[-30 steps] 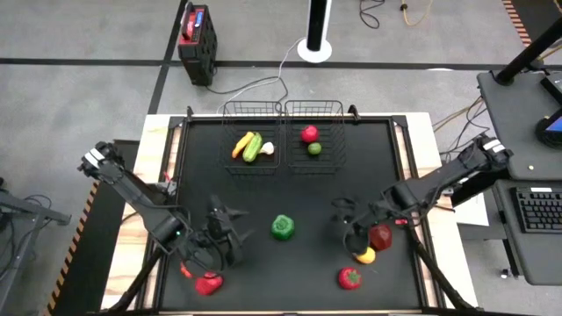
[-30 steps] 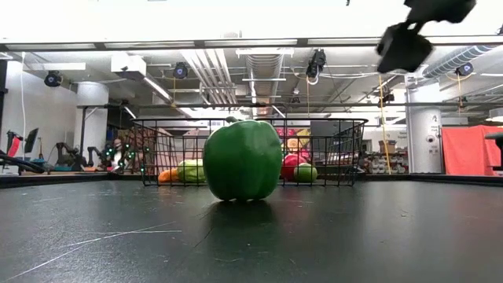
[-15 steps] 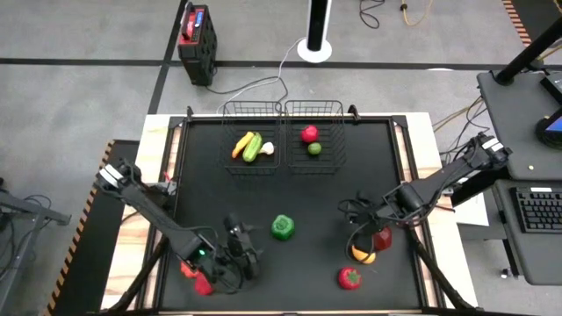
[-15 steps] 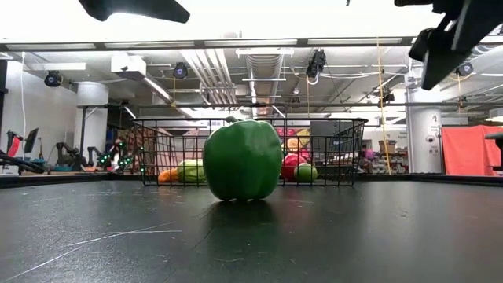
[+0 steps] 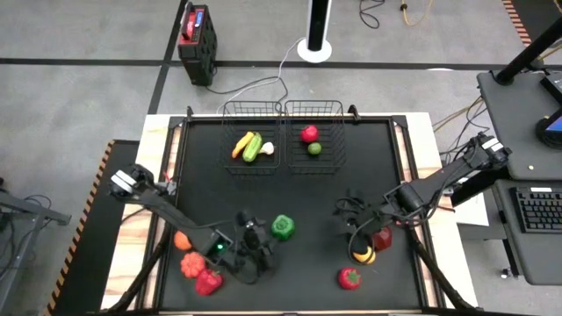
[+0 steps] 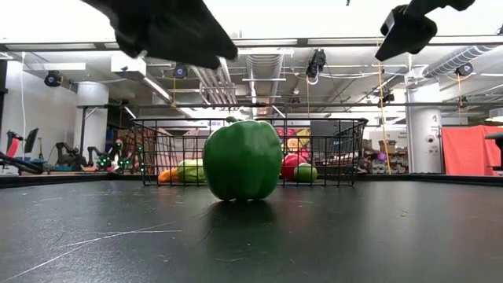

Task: Sort produce into baskets
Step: Put the green bell pepper into the left wire basket

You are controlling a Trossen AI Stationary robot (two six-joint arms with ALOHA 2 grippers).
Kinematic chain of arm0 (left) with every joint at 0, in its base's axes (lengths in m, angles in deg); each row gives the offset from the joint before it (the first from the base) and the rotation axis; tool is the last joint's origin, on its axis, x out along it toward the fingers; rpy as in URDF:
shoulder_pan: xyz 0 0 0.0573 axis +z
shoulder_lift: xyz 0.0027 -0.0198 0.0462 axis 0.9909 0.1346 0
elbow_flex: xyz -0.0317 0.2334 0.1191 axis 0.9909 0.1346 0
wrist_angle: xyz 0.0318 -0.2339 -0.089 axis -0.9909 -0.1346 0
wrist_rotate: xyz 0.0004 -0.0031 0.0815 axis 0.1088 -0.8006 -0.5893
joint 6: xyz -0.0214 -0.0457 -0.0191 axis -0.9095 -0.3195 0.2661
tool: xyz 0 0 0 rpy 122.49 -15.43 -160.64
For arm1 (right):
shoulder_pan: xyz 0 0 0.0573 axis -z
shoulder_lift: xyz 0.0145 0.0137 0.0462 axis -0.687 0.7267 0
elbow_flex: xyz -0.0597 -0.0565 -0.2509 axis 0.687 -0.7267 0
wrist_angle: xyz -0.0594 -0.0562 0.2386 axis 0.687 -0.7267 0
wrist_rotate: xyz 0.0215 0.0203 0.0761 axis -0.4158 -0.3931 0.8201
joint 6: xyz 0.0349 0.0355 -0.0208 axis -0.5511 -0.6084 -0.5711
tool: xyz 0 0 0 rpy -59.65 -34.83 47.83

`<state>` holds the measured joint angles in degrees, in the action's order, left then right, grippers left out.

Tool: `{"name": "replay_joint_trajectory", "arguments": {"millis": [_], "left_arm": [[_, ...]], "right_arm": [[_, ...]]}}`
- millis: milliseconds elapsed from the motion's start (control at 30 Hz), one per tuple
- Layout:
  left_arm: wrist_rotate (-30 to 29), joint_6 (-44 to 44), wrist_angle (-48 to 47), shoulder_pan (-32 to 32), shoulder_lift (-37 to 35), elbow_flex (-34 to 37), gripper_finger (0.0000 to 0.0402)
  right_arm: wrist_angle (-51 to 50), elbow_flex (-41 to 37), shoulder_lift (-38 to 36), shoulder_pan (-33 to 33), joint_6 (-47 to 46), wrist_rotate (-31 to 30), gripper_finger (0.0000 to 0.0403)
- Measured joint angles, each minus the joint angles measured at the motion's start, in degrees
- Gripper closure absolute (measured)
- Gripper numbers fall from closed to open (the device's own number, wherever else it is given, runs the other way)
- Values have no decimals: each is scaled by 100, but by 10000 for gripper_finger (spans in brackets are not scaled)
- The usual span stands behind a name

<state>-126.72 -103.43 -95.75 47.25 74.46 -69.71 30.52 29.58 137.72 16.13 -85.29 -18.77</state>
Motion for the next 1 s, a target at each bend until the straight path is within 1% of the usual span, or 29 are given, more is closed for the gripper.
{"name": "replay_joint_trajectory", "arguments": {"millis": [200,267,400,500,800,900,1000], "left_arm": [[417,338,305,338,165,16,177],[458,409,422,408,165,70,177],[650,431,442,523,165,164,177],[850,433,635,567,165,289,177],[868,435,1589,643,165,887,179],[868,448,1828,670,165,1038,190],[868,432,1859,694,165,1113,207]], "right_arm": [[69,-85,2,0,38,-9,76],[160,-153,2,0,38,-9,76],[243,-289,2,0,29,-9,76],[305,-387,4,0,20,-7,76],[359,-417,4,0,-36,-7,76],[370,-417,4,0,-36,-7,76],[381,-417,4,0,-34,-7,76]]}}
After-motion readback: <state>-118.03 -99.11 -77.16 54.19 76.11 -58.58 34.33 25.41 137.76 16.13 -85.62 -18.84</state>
